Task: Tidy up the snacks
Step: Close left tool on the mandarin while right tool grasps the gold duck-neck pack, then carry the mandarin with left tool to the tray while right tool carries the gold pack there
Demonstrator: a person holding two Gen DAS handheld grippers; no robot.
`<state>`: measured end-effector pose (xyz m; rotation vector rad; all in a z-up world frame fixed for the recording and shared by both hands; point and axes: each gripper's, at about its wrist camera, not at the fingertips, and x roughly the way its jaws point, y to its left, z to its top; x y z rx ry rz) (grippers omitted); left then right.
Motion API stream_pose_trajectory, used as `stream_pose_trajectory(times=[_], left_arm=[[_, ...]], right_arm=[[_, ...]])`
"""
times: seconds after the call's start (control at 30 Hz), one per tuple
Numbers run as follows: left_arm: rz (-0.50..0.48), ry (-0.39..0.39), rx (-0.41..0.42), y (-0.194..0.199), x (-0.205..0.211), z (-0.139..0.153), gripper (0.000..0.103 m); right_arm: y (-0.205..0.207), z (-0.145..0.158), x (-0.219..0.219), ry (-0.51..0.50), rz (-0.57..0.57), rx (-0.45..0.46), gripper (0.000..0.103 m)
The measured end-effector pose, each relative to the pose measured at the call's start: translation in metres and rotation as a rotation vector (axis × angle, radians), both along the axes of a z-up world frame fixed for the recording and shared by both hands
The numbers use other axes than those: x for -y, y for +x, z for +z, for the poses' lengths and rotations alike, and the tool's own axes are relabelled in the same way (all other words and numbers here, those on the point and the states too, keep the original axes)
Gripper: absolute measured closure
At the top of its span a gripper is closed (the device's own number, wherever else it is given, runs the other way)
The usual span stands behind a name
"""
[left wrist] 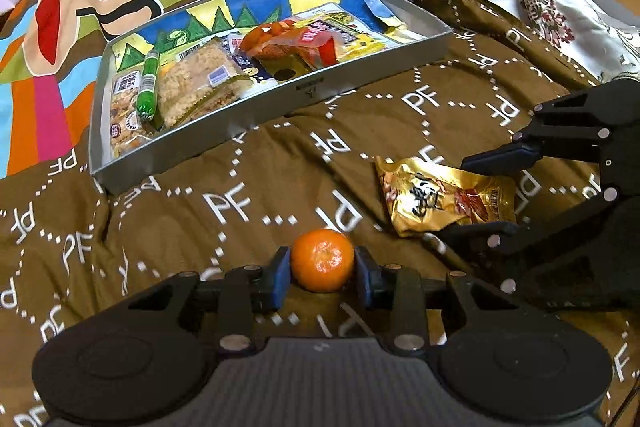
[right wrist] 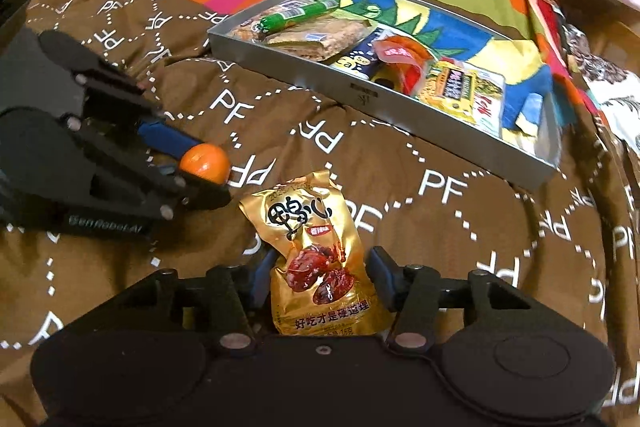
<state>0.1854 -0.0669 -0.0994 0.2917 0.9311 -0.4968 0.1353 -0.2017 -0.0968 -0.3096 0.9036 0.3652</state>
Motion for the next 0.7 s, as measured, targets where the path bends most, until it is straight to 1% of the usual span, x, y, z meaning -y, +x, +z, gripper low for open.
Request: stream_pose_trajectory(times=[0.13,0.3,0.43,0.6,0.7], left_arm=[[0.000,0.006,0.008,-0.010,0.001,0.003,0.067],[0.003,0.018,0.012,-0.017,0.002,0.004,0.067],[0.016,0.003,0.007,-0.019,-0.001,0.005,0.067],[0.034,-0.025,0.003,-0.017,-0.005,0.006,0.067],[0.033,-0.021,-0.005,-0.015,-0.004,0.004,0.067]], right_arm=[[-0.009,0.002,-0.003,0.004,-0.016,0.016,0.062],[-0.018,0.002,-0.008,-0.006,-0.013,0.035,0.068],[-0.022,0.002,-0.007,0.008,-0.024,0.039,0.068],[-0.019,0.002,-0.002,0.059,-0.049,0.038,0.068],[-0.016,-0.002,-0.001,0.077,-0.059,0.021,0.064]])
